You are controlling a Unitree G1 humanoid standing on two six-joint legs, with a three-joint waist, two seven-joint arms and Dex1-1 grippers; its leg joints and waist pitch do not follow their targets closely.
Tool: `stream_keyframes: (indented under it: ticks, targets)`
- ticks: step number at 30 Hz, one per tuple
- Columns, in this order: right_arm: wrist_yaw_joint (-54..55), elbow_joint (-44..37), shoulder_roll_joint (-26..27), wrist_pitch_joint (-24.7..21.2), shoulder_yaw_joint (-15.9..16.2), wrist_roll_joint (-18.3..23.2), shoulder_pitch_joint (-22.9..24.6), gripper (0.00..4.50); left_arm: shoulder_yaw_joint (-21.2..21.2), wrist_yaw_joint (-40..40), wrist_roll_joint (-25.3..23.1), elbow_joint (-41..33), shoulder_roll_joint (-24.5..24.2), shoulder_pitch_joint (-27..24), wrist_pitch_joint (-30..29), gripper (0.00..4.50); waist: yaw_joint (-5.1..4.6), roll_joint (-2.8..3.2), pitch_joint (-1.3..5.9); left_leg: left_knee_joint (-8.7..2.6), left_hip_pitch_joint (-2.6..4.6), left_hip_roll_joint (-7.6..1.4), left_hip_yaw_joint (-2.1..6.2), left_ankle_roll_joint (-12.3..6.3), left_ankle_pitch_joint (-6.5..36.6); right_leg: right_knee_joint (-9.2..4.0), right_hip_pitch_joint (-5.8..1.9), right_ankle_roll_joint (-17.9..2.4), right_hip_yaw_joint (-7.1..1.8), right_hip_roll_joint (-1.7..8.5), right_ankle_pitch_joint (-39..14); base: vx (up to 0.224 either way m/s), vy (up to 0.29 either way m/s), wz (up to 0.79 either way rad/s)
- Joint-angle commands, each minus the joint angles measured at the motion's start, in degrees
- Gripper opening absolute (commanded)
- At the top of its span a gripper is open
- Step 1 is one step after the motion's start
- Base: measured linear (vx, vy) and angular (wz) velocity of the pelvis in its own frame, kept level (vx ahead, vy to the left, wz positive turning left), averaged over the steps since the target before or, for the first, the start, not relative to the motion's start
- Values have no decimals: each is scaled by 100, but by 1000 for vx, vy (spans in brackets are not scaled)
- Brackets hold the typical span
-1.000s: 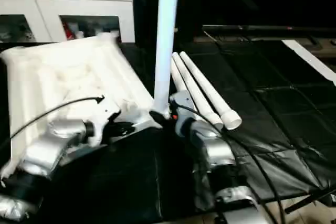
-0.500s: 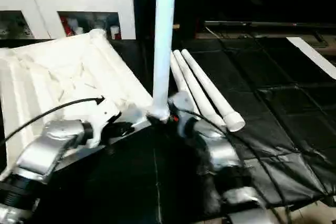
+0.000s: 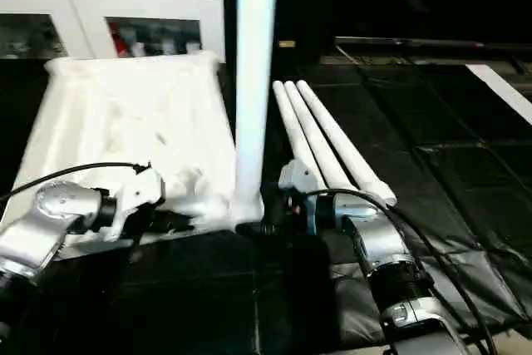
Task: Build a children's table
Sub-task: Rotate leg to tighten
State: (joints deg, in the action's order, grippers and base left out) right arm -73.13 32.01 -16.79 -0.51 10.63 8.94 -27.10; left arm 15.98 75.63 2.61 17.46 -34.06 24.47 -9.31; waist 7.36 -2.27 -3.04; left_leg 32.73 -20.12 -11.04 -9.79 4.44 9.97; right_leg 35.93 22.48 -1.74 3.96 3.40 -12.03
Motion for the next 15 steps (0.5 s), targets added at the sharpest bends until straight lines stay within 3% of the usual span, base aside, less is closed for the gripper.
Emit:
stream_keyframes:
  ticks: [1,7,15]
  targets:
    - [-132,-14,-95,56,46,0,-107,447,261,272,-108,93,-43,44,154,0,6,91,343,-335,45,-250,45,-203,1119,-426,-269,-1202,-313,480,-777,0,0,0]
    - [-255,34,-97,104,141,-18,-191,447,331,516,-56,173,-66,121,268,0,63,88,359,-332,37,-250,48,-139,1075,-409,-284,-1197,-315,486,-661,0,0,0]
    - [-314,109,-18,54,158,14,-231,378,419,660,-74,173,-138,77,406,0,80,97,354,-341,40,-250,50,-107,1135,-411,-280,-1198,-309,483,-717,0,0,0]
